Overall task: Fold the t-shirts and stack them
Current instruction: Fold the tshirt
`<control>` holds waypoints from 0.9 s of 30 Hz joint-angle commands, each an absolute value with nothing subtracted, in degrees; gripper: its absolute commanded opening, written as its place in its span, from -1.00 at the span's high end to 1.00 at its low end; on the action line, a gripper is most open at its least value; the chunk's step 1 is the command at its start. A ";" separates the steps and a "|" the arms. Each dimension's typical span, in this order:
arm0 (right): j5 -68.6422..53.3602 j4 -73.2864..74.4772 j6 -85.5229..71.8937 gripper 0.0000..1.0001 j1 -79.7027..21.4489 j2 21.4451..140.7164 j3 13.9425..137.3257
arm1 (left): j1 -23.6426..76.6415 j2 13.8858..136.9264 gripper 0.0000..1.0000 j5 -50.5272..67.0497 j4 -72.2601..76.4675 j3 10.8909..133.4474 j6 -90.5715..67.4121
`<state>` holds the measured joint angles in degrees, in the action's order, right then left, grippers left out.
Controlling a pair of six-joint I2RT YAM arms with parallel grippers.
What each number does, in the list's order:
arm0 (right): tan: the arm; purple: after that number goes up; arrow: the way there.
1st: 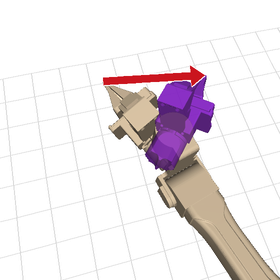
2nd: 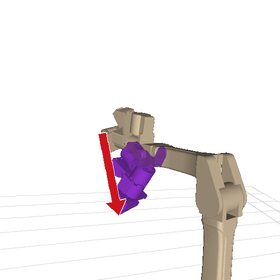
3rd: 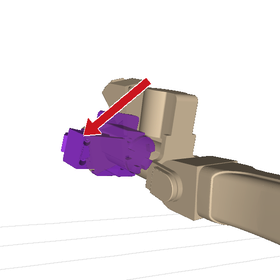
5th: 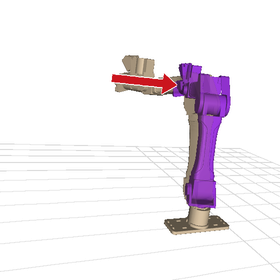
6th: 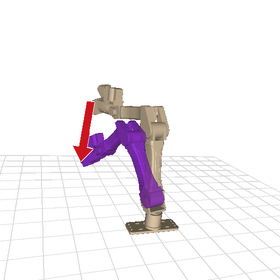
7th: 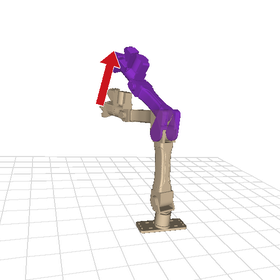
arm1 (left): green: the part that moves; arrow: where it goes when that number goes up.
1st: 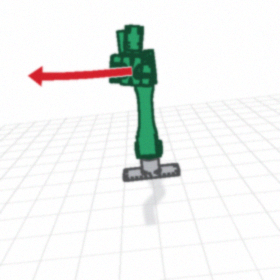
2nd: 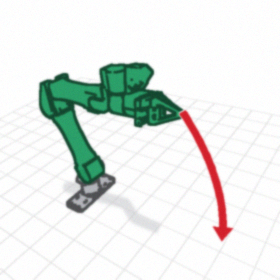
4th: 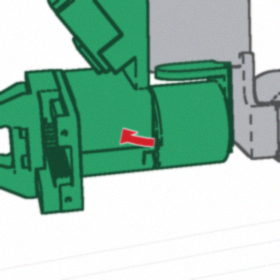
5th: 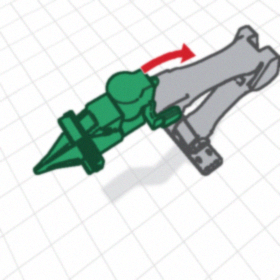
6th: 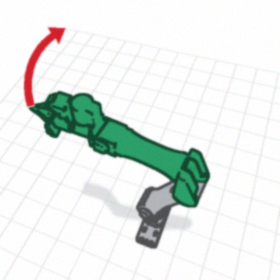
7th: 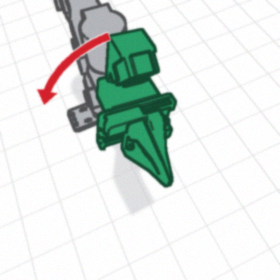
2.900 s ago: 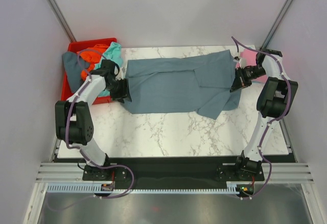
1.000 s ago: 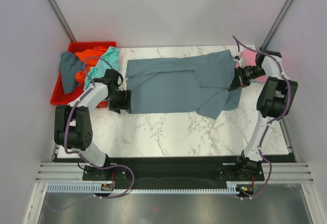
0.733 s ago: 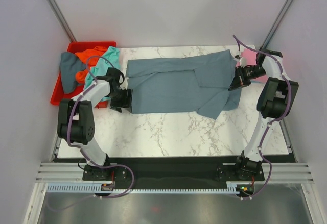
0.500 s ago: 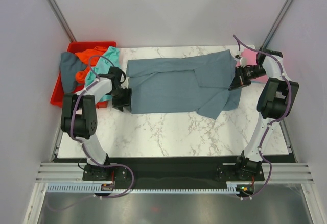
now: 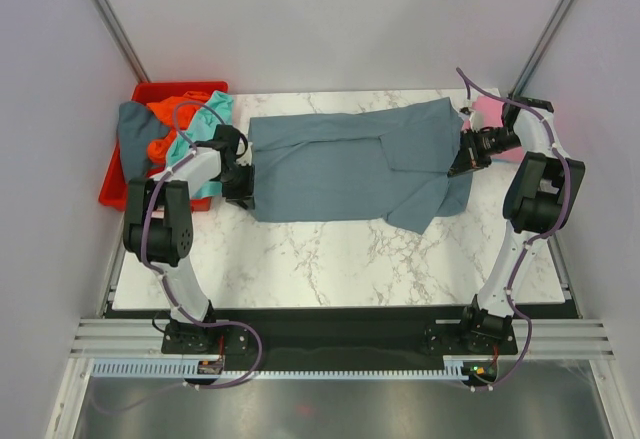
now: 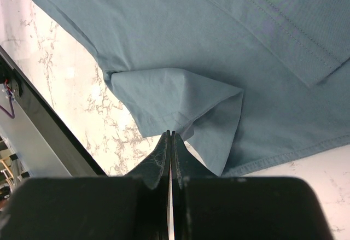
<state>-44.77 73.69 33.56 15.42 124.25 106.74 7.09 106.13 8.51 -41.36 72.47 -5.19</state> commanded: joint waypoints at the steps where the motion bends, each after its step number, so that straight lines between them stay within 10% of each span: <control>1: -46.76 72.77 33.57 1.00 15.38 122.70 107.31 | 6.77 106.09 0.31 8.44 -40.43 74.00 -6.86; 6: -47.02 72.60 33.66 1.00 15.38 122.61 106.61 | 7.12 106.61 0.96 10.46 -39.46 73.74 -5.36; 18: -46.93 71.98 33.14 1.00 15.38 122.52 107.05 | 15.54 106.95 0.96 11.42 -40.78 87.27 -3.08; 23: -47.11 71.89 32.87 1.00 15.38 122.78 107.23 | 17.75 109.95 -0.20 5.65 -41.39 90.87 -2.64; 27: -47.02 71.81 33.48 1.00 15.38 121.91 106.00 | 17.84 107.23 -0.28 3.26 -41.75 88.95 -2.20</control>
